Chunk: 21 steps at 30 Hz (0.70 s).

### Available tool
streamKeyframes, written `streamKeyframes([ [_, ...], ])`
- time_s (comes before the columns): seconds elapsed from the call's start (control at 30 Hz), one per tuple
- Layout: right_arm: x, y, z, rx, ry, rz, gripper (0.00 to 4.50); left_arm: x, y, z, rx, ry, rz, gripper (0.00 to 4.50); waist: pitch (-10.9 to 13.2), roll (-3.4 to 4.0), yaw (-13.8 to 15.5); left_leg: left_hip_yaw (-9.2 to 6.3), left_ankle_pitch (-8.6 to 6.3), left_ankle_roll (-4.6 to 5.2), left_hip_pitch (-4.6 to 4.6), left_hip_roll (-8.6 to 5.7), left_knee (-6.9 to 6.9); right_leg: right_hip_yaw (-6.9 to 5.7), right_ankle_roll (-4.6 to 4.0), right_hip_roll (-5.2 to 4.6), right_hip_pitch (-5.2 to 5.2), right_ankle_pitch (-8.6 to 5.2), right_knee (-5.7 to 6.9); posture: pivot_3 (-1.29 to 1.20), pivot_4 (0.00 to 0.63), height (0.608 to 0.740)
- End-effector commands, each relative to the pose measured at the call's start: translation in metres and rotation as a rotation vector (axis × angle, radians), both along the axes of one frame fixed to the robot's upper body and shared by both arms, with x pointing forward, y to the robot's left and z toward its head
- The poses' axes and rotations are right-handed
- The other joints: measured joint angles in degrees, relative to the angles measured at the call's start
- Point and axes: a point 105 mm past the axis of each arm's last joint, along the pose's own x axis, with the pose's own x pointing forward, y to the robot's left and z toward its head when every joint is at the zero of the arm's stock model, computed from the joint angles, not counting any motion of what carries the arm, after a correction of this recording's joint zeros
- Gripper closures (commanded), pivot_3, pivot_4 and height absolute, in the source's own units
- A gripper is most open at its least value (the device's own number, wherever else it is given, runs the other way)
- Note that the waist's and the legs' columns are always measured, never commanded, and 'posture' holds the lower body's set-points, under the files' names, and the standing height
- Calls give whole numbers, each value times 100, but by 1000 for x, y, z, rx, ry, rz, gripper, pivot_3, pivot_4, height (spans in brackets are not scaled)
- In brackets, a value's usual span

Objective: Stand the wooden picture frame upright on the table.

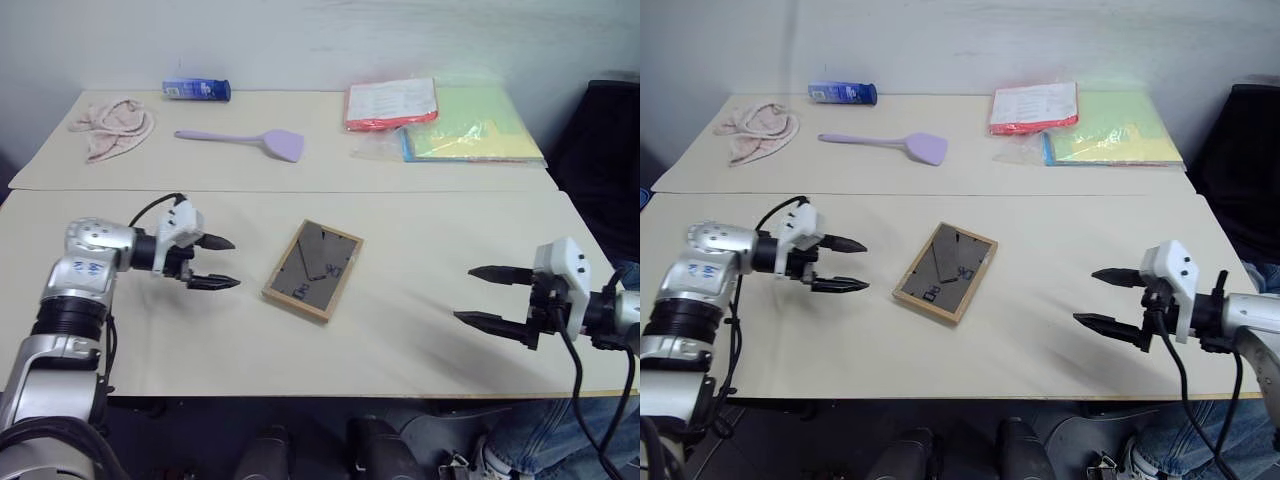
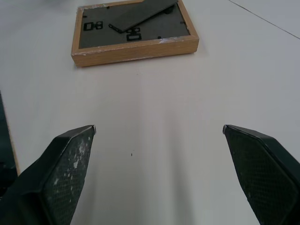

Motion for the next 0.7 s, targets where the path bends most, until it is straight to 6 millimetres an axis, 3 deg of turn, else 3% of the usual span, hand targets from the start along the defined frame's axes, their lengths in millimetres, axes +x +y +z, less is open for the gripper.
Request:
streamKeyframes([
  [0.03,10,7,-1,-28,-44,4,1298,12,-13,4,33,-70,-35,1511,0,0,-1,0,0,0,0,0,0,-1,0,1,0,0,0,0,150,740],
  [0.2,26,22,-16,-92,-51,37,2893,11,-56,-6,-20,-38,-169,2936,1,-1,-1,5,12,-21,-4,-1,4,2,2,1,-5,1,4,0,150,740],
  [0.37,46,33,-27,-150,-100,16,4448,-15,-81,-24,-47,65,-312,4367,1,-1,-44,11,16,-28,-5,1,3,10,2,3,-12,1,34,0,150,740],
  [0.47,59,41,-33,-198,-133,8,4479,-17,-90,-33,-51,64,-270,4439,1,-1,-51,11,17,-29,-2,2,3,12,2,4,-12,1,37,0,150,740],
  [0.57,62,49,-37,-231,-151,42,4479,-10,-91,-27,-124,95,-150,4439,2,0,6,6,17,-29,-4,2,5,7,2,3,-13,1,41,0,150,740],
  [0.6,63,52,-38,-235,-157,52,4479,-9,-89,-25,-163,147,-97,4439,2,0,8,6,17,-28,-4,0,8,7,2,2,-13,1,39,0,150,740],
  [0.7,66,73,-43,-278,-205,114,4500,-10,-72,-21,-293,475,120,3876,2,0,-38,5,14,-21,-5,0,9,7,2,3,-11,1,45,0,150,740],
])
